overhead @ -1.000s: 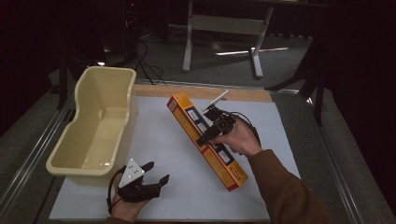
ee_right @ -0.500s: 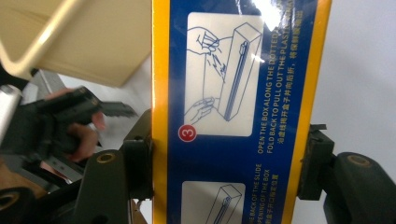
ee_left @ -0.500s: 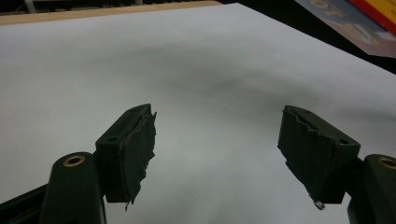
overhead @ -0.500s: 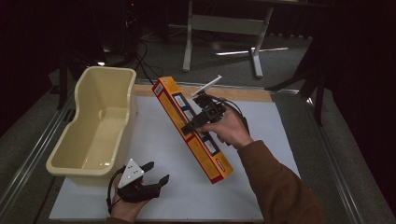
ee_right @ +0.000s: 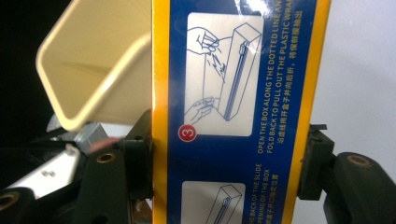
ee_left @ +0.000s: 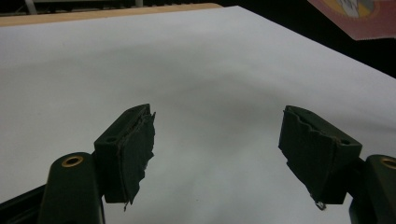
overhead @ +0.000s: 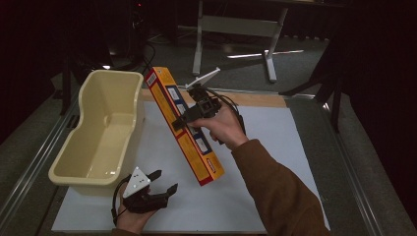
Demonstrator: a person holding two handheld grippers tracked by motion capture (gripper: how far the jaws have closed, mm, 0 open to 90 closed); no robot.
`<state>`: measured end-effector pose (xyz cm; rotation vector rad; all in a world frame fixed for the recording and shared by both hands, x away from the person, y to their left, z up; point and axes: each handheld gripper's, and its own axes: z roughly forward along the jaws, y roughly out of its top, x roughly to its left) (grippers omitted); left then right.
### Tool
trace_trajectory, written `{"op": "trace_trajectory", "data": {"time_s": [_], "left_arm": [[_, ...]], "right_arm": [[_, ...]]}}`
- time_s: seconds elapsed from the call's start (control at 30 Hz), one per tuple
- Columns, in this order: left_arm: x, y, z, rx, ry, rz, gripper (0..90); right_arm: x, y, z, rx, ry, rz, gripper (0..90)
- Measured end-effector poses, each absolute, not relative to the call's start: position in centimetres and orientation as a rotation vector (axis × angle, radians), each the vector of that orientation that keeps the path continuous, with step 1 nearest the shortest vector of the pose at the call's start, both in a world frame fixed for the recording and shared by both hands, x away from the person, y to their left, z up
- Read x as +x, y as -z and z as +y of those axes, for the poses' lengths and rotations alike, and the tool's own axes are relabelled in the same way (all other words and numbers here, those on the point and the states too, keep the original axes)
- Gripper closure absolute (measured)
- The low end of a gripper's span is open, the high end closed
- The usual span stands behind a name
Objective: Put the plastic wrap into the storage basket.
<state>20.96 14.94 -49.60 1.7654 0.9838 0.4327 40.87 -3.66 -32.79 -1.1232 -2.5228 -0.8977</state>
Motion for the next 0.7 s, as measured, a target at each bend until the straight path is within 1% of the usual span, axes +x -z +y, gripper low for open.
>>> {"op": "trace_trajectory", "data": {"time_s": [0.17,0.7], "left_arm": [[20.9,49.6,14.7,1.771,-0.437,0.976,26.2],[21.0,49.7,14.6,1.773,-0.444,0.973,25.8]], "right_arm": [[41.2,32.1,-2.9,-1.131,0.941,-2.470,38.9],[43.0,31.6,-0.4,-1.180,1.005,-2.375,39.0]]}}
